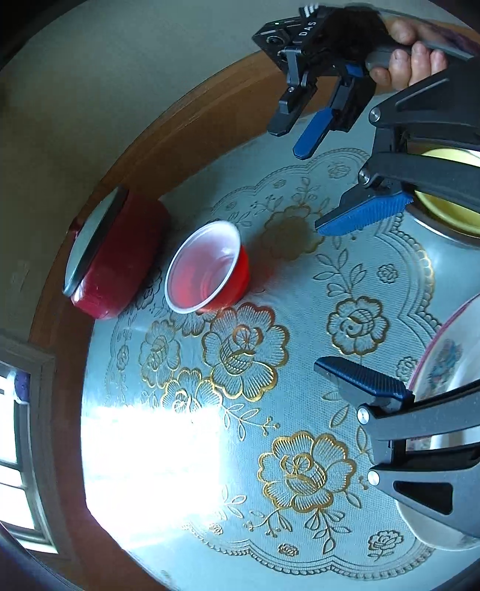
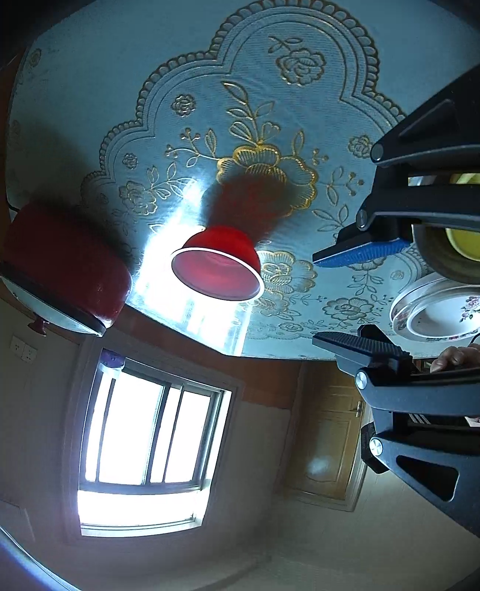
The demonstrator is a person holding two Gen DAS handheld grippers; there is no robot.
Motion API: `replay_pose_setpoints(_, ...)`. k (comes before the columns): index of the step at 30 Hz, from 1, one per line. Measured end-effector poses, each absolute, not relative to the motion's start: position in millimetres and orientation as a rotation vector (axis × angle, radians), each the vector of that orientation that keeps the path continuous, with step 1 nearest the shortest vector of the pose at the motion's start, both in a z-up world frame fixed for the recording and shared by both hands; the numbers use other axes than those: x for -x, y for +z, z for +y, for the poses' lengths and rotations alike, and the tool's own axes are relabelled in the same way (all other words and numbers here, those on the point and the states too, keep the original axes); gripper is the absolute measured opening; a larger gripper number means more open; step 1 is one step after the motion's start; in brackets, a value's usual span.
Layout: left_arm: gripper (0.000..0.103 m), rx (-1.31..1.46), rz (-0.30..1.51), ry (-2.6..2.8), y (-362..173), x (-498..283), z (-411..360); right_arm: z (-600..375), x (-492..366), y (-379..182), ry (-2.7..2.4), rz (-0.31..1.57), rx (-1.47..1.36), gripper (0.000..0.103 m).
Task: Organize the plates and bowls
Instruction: 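Move both tools to the red plastic bowl and close them on its rim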
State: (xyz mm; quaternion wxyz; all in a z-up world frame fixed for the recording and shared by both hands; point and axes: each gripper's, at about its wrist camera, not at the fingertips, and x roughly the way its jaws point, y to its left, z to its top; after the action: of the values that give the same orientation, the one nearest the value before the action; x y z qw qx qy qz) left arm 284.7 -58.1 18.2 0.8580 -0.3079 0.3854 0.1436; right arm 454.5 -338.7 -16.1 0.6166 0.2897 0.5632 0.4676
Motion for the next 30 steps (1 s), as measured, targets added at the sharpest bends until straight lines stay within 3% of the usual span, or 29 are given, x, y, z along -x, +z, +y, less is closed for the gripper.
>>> replay_pose_setpoints(16, 0.065, 0.779, 0.896, 0.319, 5.2, -350.3, -4.0, -290.1, -506.7, -23.0, 0.966, 1.291, -0.633, 0.030)
replay_pose_setpoints(25, 0.072, 0.816, 0.802, 0.356, 1.0, -372.6, 17.4, -271.6, -530.2, -44.5, 0.902, 1.326, -0.599, 0.018)
replay_pose_setpoints(30, 0.069, 0.833, 0.816, 0.365, -3.5, -386.1, 31.3, -262.9, -538.5, -49.9, 0.887, 1.324, -0.576, 0.015)
